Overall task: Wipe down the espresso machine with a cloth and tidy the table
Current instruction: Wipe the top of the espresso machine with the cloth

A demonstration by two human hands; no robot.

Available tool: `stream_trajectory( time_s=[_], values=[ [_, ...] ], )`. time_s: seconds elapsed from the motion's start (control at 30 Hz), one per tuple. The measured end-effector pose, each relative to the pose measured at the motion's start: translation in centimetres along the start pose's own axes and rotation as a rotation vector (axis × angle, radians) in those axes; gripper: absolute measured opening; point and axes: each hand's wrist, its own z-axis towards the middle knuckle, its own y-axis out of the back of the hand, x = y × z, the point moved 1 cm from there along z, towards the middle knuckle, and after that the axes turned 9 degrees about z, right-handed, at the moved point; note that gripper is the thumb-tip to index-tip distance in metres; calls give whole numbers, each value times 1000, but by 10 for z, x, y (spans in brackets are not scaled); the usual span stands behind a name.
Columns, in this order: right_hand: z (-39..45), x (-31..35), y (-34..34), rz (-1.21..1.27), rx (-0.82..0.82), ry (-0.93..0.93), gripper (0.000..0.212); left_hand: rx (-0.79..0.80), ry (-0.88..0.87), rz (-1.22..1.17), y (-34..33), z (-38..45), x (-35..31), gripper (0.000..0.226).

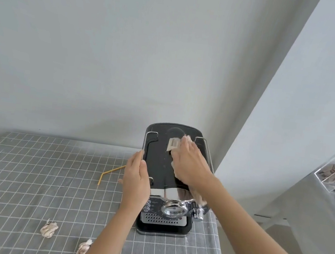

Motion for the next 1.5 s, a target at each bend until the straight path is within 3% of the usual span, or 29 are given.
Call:
stream_trajectory(
  time_s=[0.13,0.27,0.5,0.63,0.73,0.8,0.87,0.97,1.2,1.33,1.5],
  values=[
    [11,-4,-11,19,-35,-29,55,9,18,1,0,-2,2,42],
    [-52,27,-14,188,-206,57,47,52,60,-36,-1,-1,4,43],
    [52,5,-9,95,-9,-115,37,78,108,-14,0,-1,1,43],
    [12,16,-6,84,-85,159,26,45,79,-15,0,-2,2,42],
    [-45,30,1,156,-56,353,39,34,38,-9,1,-3,3,42],
    [-36,26,6,148,-23,320,46,37,57,3,-1,-3,3,42],
    [1,19,6,131,19,174,52,33,77,16,-2,0,1,42],
    [42,21,6,110,-24,12,48,15,92,14,-1,0,-2,41],
    [-53,45,10,98,-58,160,19,21,150,1,2,-6,-6,41],
    [-12,34,13,6,13,156,23,25,134,-1,2,-3,-8,42],
    [29,26,6,64,-28,169,27,23,175,19,3,-6,-9,42]
  ],
)
